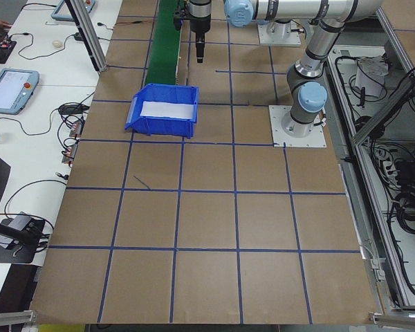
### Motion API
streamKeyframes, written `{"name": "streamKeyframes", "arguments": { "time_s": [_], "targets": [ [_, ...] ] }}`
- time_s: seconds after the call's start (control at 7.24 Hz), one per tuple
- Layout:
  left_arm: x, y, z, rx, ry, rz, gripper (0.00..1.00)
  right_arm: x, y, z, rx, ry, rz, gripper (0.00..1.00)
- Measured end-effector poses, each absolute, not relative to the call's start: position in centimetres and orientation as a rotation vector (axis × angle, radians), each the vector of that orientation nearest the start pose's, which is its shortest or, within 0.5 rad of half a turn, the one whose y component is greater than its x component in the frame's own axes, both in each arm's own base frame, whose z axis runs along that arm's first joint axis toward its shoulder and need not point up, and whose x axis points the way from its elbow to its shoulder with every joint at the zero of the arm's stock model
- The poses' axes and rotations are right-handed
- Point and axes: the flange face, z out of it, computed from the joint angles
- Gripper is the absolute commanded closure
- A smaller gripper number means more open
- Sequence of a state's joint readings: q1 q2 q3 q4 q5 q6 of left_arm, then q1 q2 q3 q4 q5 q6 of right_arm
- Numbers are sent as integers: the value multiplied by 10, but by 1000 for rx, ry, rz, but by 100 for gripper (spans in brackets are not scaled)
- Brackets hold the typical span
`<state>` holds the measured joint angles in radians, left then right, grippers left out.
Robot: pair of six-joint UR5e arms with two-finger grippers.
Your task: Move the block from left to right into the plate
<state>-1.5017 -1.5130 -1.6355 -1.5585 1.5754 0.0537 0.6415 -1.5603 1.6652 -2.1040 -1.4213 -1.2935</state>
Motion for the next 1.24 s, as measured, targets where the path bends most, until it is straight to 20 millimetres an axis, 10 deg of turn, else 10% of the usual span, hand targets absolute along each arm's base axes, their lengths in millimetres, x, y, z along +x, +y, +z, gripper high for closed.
{"name": "streamKeyframes", "arguments": {
  "time_s": [0.55, 1.24],
  "targets": [
    [-100, -476, 484, -24, 3137, -6, 0, -170, -471, 556, -251, 3309, -523, 0],
    [-100, -476, 484, -24, 3137, -5, 0, 3, -482, 549, 140, 3192, -390, 0]
  ]
}}
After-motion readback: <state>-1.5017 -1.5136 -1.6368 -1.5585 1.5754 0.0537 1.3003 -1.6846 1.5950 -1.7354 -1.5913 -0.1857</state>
